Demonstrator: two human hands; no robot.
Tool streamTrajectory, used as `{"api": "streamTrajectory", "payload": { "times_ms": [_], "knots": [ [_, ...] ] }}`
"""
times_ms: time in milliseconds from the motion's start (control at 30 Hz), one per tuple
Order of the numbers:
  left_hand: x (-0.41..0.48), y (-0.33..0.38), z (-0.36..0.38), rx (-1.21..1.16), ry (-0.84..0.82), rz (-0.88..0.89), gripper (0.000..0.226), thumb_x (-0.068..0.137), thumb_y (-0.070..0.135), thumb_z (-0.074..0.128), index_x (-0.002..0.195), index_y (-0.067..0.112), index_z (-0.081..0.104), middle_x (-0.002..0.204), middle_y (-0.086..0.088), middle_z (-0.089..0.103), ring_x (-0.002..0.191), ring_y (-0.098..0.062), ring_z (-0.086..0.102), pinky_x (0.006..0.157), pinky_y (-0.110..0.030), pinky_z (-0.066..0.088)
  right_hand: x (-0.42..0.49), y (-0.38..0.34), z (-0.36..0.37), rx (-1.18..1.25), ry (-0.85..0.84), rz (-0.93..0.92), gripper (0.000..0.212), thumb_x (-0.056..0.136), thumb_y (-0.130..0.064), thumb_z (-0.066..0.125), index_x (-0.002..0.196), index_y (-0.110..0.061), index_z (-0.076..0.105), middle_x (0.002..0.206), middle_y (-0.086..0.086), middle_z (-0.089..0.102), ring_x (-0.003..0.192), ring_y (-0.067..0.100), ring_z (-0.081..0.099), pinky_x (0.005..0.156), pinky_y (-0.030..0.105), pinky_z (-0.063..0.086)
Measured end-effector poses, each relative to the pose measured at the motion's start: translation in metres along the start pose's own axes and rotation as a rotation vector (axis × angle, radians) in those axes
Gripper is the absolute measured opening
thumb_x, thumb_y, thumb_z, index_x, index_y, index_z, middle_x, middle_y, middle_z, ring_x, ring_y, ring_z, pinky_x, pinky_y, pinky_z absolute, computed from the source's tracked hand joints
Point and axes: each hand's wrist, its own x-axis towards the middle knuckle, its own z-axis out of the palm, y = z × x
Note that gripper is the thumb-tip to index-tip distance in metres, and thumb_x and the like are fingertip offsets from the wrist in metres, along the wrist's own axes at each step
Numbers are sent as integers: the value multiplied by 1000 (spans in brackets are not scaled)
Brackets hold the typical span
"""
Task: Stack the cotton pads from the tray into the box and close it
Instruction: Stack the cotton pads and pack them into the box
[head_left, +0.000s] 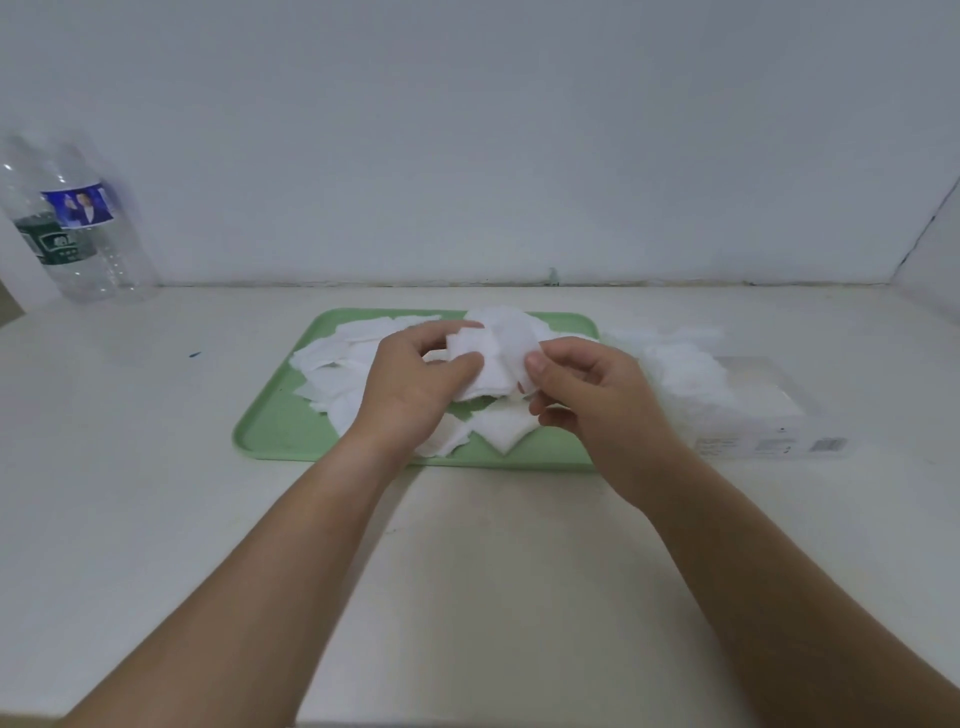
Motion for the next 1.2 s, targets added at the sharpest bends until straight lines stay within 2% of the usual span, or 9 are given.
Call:
{"api": "streamTrajectory", "payload": {
  "times_ms": [100,233,400,533,667,800,1000,1100,1200],
  "knots": [
    [0,1,0,56,-47,166,54,81,-2,64,116,39,64,104,25,70,87,-8,65,72,-34,54,0,-1,1,64,-7,42,14,96,-20,63,92,-10,72,80,3,68,66,15,57,66,29,46],
    [-5,7,5,34,-75,209,41,82,-10,53,83,26,72,70,21,67,54,-11,42,55,-26,38,-1,-3,1,114,-12,78,23,97,-19,60,77,-16,70,75,1,66,63,14,55,65,30,43],
    [-8,13,6,-111,-116,138,29,91,-6,54,76,9,73,72,2,69,68,-14,60,60,-25,50,0,-2,2,70,-10,69,20,97,-19,61,80,-15,70,73,-1,63,60,13,52,64,29,41],
    [-8,13,6,-204,-141,95,20,98,12,61,82,9,73,75,-2,71,74,-15,66,64,-26,55,1,0,2,37,-1,71,21,97,-20,62,78,-17,70,71,-2,62,59,12,52,64,29,41],
    [-5,8,6,-219,-132,75,12,95,12,68,93,2,73,81,-11,73,78,-19,69,73,-33,58,1,-1,3,70,-18,92,23,98,-22,59,79,-15,70,70,-1,62,60,13,52,64,29,42],
    [-6,9,6,-193,-137,86,10,93,12,69,92,3,75,83,-8,76,77,-15,71,72,-24,56,2,-1,4,135,30,140,23,99,-22,57,81,-18,70,76,3,62,60,14,54,64,32,43],
    [-7,10,4,-164,-120,45,11,91,16,73,82,12,77,79,-3,77,75,-13,72,74,-24,57,0,-2,2,-227,210,-250,6,87,-22,67,88,-23,62,92,-9,65,73,14,59,67,28,49],
    [-8,12,5,-182,-130,34,11,91,17,73,83,11,77,79,-4,77,76,-14,73,74,-24,57,-2,-2,2,-255,174,-273,8,85,-19,76,87,-23,70,99,-5,69,74,14,63,65,23,48],
    [-9,14,6,-202,-135,21,13,90,15,73,78,16,77,76,-2,77,73,-14,73,71,-22,56,-2,3,5,-324,162,-261,13,81,-25,81,90,-27,71,103,-6,68,79,16,66,65,30,53]
  ]
}}
